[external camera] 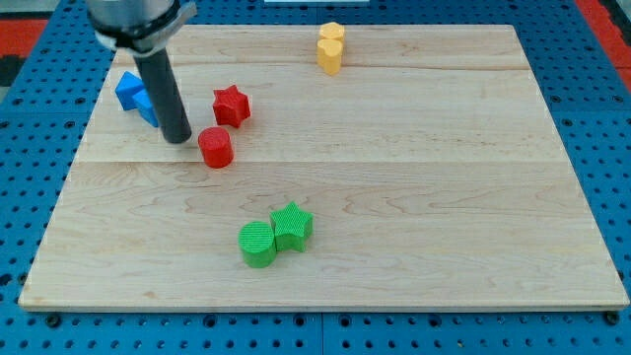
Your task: Separate the red circle from the red star
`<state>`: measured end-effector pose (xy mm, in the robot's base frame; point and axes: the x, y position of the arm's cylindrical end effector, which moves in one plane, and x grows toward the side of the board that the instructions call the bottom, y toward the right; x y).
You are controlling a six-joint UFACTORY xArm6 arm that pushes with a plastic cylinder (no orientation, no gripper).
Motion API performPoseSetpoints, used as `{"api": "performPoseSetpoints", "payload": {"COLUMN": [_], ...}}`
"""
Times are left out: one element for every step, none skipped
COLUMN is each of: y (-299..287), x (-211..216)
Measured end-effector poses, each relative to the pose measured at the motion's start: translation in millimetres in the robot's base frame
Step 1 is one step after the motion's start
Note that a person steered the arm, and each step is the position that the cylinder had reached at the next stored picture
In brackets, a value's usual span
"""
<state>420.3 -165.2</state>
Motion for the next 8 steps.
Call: {"api": "performPoseSetpoints", "payload": {"y": [42.3,7.6,24.7,56.2,77.5,91.2,102.7,102.7], "x": [9.9,40.8,119.9,162.1,173.1,173.1,169.0,139.8]}}
